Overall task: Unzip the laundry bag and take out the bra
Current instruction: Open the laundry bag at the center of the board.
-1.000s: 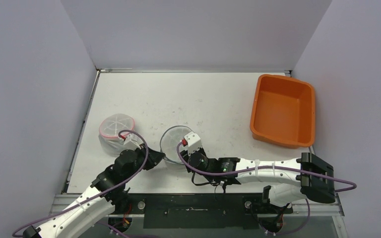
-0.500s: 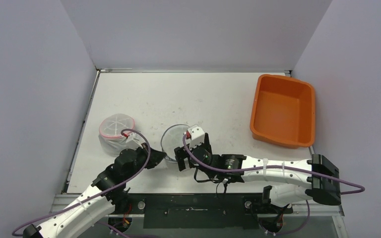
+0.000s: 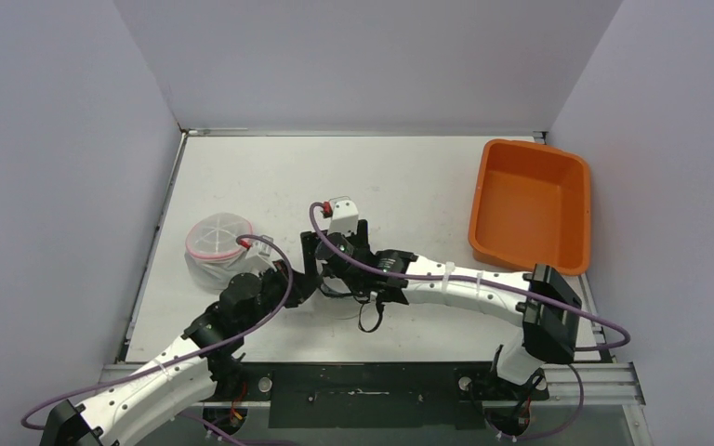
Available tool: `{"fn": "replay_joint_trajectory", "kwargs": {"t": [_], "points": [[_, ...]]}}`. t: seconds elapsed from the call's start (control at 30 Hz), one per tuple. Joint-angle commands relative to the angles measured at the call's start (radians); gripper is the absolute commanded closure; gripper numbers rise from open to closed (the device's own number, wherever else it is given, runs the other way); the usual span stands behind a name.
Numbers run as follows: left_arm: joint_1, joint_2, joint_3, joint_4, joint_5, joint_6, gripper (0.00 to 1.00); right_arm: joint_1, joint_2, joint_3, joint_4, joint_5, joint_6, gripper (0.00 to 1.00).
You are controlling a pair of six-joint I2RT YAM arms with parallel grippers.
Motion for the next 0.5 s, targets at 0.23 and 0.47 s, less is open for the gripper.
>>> {"fn": "replay_joint_trajectory", "kwargs": {"t": [0.23,0.47], "points": [[-0.019,0.018,0.019,0.131,0.015,0.034,1.00,-0.009,0.128,0.157,-0.142,0.044,0.032,0.28],[-0.019,0.008,0.011,0.118,0.003,0.036,1.00,0.000,0.085,0.121,-0.153,0.083,0.030,0.59]]}}
